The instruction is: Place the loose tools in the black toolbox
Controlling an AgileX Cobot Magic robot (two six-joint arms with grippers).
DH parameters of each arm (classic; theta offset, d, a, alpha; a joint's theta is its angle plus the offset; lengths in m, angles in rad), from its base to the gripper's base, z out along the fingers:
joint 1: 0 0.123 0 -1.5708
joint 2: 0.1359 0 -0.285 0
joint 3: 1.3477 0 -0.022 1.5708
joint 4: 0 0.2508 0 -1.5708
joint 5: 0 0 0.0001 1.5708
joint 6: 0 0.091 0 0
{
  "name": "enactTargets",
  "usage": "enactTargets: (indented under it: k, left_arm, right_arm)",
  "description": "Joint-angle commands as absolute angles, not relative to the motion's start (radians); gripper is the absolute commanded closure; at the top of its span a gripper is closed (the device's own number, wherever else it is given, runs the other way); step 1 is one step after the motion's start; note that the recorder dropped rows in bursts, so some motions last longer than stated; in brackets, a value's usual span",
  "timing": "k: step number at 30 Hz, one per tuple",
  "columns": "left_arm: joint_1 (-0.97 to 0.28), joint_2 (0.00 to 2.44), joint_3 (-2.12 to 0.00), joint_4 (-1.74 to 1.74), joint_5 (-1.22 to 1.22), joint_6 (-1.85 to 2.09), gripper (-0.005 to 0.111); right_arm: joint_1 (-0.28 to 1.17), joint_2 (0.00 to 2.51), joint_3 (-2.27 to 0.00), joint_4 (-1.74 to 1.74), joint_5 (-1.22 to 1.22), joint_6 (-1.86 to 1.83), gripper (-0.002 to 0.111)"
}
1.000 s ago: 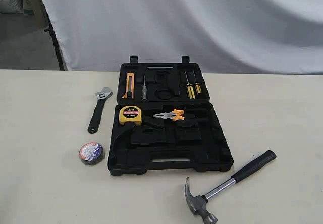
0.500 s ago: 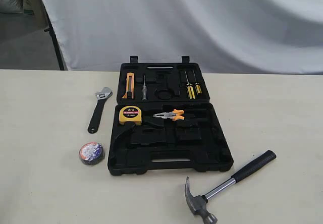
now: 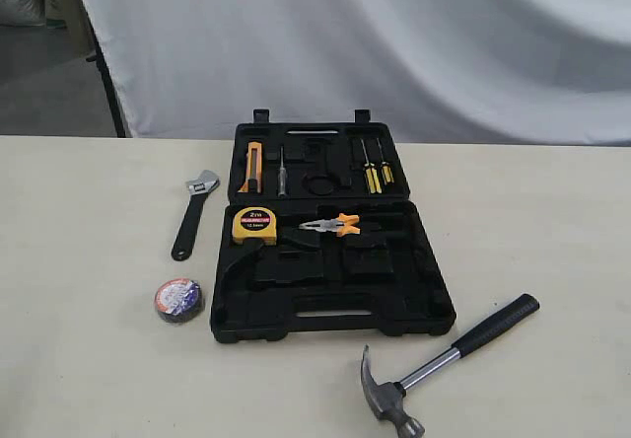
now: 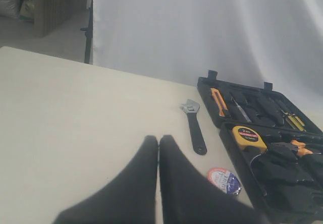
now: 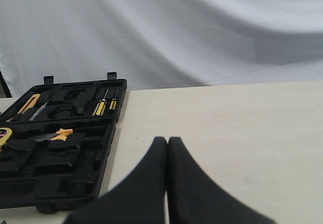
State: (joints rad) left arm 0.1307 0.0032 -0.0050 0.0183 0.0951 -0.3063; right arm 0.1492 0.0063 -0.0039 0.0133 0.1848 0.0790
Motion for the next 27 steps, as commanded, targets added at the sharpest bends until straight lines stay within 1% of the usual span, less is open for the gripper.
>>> enactTargets:
  k: [1, 4, 8, 10, 12, 14, 15, 17, 20, 23, 27]
  left_arm:
    - [0.156, 0.0, -0.008, 0.023, 0.088, -0.311, 0.106]
    - [0.156, 0.0, -0.008, 0.023, 0.088, -0.311, 0.106]
    - [0.156, 0.0, -0.008, 0.023, 0.088, -0.311, 0.106]
    - [0.156, 0.0, -0.008, 0.023, 0.088, -0.311, 0.106]
    - [0.156, 0.0, -0.008, 0.023, 0.088, -0.311, 0.106]
    - [0.156, 0.0, -0.008, 0.023, 0.088, -0.311, 0.106]
    - [0.156, 0.0, -0.008, 0.023, 0.088, -0.311, 0.106]
    - [0.156, 0.0, -0.008, 0.023, 0.088, -0.311, 0.106]
    - [0.156, 0.0, -0.008, 0.023, 0.088, -0.311, 0.106]
    - [0.156, 0.0, -0.008, 0.023, 0.088, -0.311, 0.106]
    - [0.156, 0.0, -0.008, 0.023, 0.088, -0.311, 0.106]
  right_arm:
    - [0.144, 0.0, 0.0, 0.014, 0.185, 0.078, 0.109]
    - [0.144, 0.0, 0.0, 0.014, 0.18, 0.081, 0.109]
    - [0.144, 0.0, 0.0, 0.141, 0.061, 0.114, 0.109]
    - [0.144, 0.0, 0.0, 0.239, -0.041, 0.169, 0.109]
    - [0.144, 0.0, 0.0, 0.359, -0.231, 0.233, 0.109]
    - [0.144, 0.0, 0.0, 0.376, -0.325, 0.273, 0.109]
    - [0.144, 0.0, 0.0, 0.366, -0.33, 0.311, 0.109]
    - [0.144, 0.0, 0.0, 0.267, -0.321, 0.358, 0.109]
    - [0.144, 0.0, 0.0, -0.076, -0.318, 0.57, 0.109]
    - [0.144, 0.0, 0.0, -0.322, -0.356, 0.729, 0.109]
    - [0.144, 0.123, 0.0, -0.475, -0.404, 0.808, 0.109]
